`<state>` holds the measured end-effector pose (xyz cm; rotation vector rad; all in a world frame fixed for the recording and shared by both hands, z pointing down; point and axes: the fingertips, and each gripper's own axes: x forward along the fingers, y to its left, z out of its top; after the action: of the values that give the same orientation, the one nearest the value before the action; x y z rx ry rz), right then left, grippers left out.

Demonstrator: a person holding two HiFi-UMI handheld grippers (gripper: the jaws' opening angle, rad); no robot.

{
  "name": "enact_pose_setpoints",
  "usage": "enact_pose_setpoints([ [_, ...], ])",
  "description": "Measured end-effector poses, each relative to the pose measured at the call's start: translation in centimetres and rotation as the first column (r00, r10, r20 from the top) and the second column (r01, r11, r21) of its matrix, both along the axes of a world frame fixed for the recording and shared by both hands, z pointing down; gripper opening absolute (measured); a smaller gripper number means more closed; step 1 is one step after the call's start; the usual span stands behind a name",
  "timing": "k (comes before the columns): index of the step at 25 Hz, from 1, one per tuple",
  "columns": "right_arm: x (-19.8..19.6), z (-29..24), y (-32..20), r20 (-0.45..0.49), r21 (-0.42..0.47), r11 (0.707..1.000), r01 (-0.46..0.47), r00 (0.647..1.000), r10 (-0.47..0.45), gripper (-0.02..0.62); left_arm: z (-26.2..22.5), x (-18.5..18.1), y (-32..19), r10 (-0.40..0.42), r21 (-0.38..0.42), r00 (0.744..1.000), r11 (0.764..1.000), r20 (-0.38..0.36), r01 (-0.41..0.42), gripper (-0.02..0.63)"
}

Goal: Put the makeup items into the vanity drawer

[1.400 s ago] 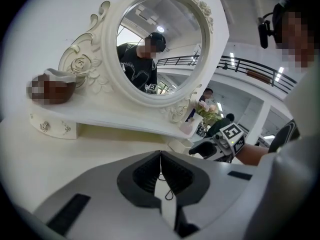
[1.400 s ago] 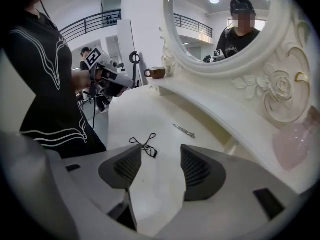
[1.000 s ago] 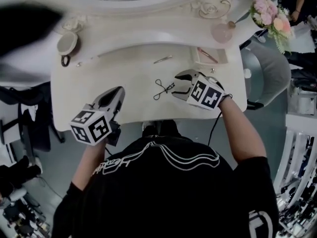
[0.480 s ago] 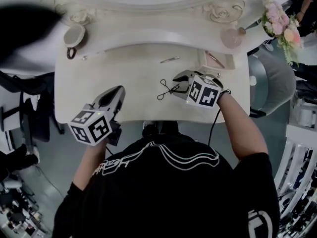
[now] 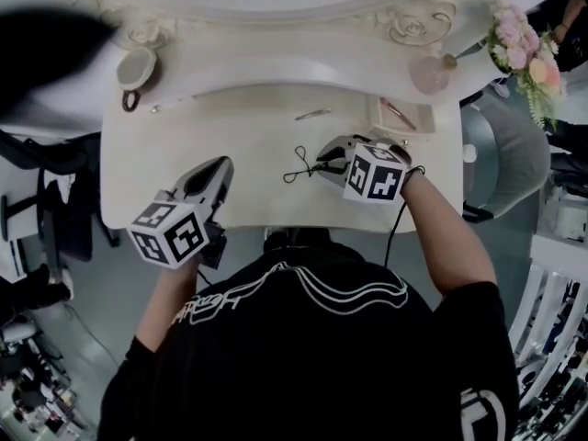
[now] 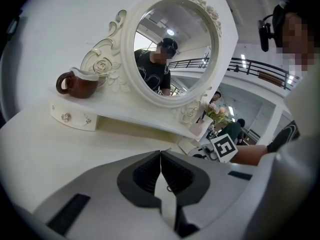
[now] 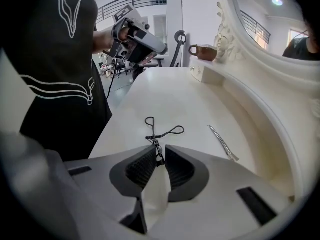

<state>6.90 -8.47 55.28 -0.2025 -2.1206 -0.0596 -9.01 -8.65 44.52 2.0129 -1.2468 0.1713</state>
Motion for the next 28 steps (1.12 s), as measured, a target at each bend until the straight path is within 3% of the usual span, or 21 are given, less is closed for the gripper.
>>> enact_pose_setpoints([
  [7, 0.3, -0.5, 0.1, 0.038, 0.008, 0.999, -0.031, 0.999, 0.03, 0.049, -0.1, 1.2, -0.6, 0.02, 0.001, 1.0, 1.0, 0.0, -0.02, 0.023],
  [20, 3.1, -6.0, -1.1, 0.161, 0.039, 0.98, -0.195, 0.969, 0.186, 0.049, -1.0, 4.5, -1.8, 0.102, 0.018, 0.995, 0.995, -0.002, -0.102, 0.023],
  [24, 5.7, -8.1, -2.5, 0.184, 0.059, 0.956, -0.287, 0.944, 0.272, 0.049, -1.3, 5.8, -2.5, 0.128, 0.028, 0.992, 0.991, -0.004, -0.128, 0.023],
  [28, 8.6, -9.8, -4.2, 0.193, 0.055, 0.911, -0.408, 0.9, 0.391, 0.049, -1.5, 6.9, -3.1, 0.153, 0.035, 0.988, 0.988, -0.008, -0.153, 0.023],
])
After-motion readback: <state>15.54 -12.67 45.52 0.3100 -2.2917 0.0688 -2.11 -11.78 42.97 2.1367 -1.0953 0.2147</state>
